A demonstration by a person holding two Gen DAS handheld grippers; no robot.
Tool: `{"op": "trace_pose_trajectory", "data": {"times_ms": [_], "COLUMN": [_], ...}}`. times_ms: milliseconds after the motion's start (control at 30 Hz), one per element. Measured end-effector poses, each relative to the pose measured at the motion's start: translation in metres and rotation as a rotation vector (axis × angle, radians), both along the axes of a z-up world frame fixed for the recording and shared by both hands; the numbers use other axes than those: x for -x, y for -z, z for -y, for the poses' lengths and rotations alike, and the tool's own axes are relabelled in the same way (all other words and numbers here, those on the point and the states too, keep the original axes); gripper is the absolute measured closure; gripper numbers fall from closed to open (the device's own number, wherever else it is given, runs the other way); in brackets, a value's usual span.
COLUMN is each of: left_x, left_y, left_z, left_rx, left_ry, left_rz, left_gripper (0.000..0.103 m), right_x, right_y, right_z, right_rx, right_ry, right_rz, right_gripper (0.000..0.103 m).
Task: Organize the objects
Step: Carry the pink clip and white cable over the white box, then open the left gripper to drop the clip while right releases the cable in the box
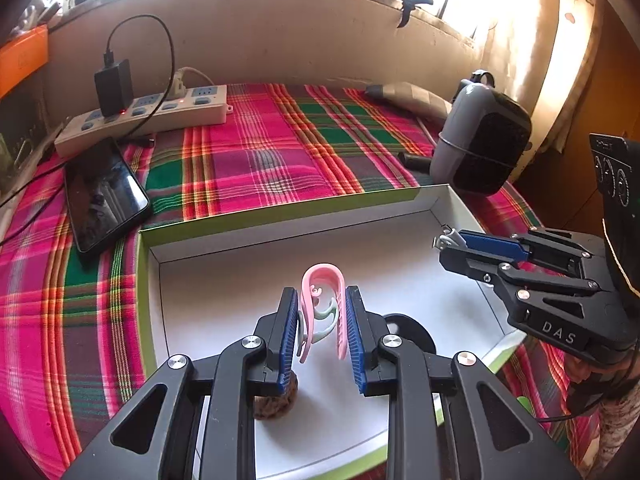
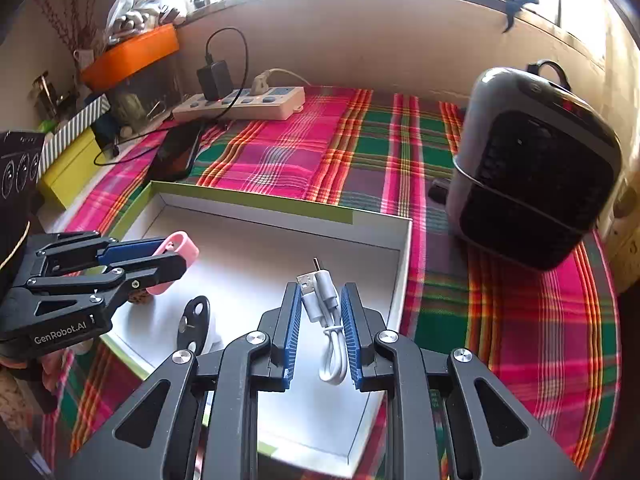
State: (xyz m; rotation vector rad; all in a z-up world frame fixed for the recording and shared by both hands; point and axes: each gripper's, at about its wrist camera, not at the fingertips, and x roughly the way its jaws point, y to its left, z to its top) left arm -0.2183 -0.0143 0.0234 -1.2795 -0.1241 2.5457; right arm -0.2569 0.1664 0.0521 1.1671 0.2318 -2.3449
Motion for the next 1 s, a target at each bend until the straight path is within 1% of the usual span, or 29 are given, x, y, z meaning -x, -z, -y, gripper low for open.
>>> {"op": "trace_pose_trajectory", "data": {"times_ms": [467,800,1000], "left_x": [0.009,0.010,0.011], "left_y": [0.011,0.011,0.011], "left_z": [-0.001,0.000,-0.002], "left_rx": [0.018,0.007,0.022], "left_ry": [-0.008,-0.014,-0.012], "left_rz": [0.028,0.036,0.035], "left_gripper": [0.081,0.081,0.081], "right_x": [0.011,0.012,0.012], "right_y": [0.015,0.018,0.018], "right_z": [0.009,0.011,0.012], "right_rx": [-0.028,-0.042,-0.042], "right_ry": [-0.001,0.003,-0.006], "right_rz": [0.021,0.010,0.014], "right_gripper": [0.081,0.081,0.081]}}
